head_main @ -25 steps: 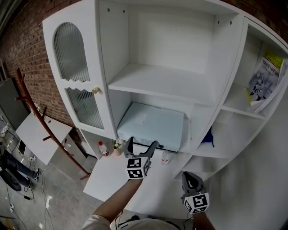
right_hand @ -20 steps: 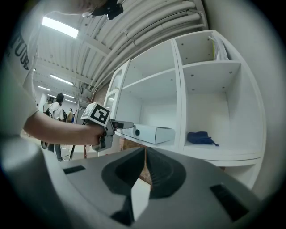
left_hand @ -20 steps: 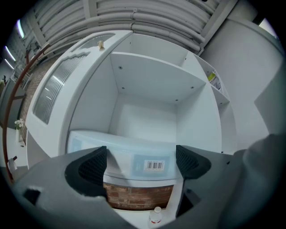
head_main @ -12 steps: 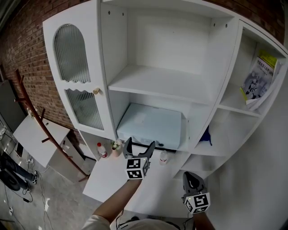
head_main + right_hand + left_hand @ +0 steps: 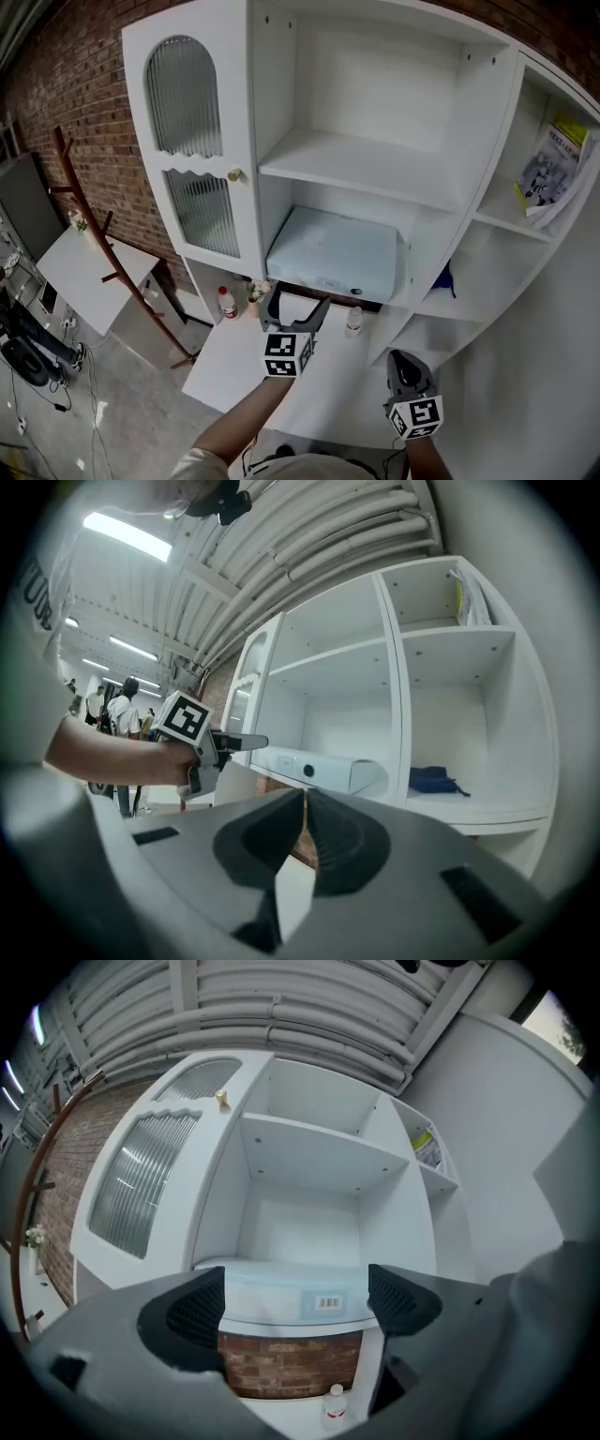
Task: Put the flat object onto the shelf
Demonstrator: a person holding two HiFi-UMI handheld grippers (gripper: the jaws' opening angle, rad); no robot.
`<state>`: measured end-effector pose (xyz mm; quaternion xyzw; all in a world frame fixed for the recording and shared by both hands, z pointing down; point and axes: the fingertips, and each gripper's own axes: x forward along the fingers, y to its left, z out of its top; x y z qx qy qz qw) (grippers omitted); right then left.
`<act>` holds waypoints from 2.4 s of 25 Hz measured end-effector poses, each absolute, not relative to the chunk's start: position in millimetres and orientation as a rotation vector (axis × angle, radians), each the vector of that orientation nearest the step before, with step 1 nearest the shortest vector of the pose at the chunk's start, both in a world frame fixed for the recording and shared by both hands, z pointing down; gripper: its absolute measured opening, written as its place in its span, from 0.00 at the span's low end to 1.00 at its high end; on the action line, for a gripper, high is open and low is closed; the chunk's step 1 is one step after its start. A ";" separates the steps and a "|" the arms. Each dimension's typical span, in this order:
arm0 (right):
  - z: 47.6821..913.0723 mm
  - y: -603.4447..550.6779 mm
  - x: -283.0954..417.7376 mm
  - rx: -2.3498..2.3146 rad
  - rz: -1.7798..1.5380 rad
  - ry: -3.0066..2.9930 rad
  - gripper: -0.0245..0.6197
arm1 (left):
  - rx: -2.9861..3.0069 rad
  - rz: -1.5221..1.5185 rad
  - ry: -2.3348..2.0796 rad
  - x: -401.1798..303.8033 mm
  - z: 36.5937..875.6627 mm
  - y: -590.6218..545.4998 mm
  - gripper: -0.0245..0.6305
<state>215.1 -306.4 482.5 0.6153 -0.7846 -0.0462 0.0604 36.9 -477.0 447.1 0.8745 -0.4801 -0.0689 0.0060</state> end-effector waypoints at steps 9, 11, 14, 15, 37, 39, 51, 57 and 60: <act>481.4 -291.3 192.2 1.894 -0.154 -2.351 0.09 | 2.796 -0.192 -1.455 9.6 458.9 -439.3 0.73; 484.1 -286.4 186.4 1.900 -0.150 -2.342 0.09 | 2.807 -0.176 -1.443 3.9 463.1 -431.0 0.73; 488.4 -277.8 177.5 1.910 -0.142 -2.331 0.09 | 2.829 -0.126 -1.412 -1.9 472.2 -417.1 0.73; 489.4 -274.6 174.7 1.913 -0.140 -2.328 0.09 | 2.832 -0.110 -1.396 -3.5 475.4 -412.0 0.72; 489.6 -182.3 165.0 1.882 -0.149 -2.422 0.09 | 2.773 -0.150 -1.459 -40.8 504.3 -271.8 0.09; 493.1 -171.5 168.3 1.880 -0.141 -2.426 0.09 | 2.769 -0.143 -1.469 -42.4 504.9 -257.1 0.08; 502.1 -135.8 174.8 1.893 -0.108 -2.453 0.09 | 2.754 -0.097 -1.487 -52.4 509.8 -204.4 0.07; 500.0 -136.4 162.4 1.896 -0.117 -2.458 0.09 | 2.746 -0.075 -1.500 -69.3 509.5 -206.4 0.07; 497.1 -138.1 156.6 1.909 -0.132 -2.443 0.09 | 2.767 -0.086 -1.471 -77.2 505.5 -208.9 0.07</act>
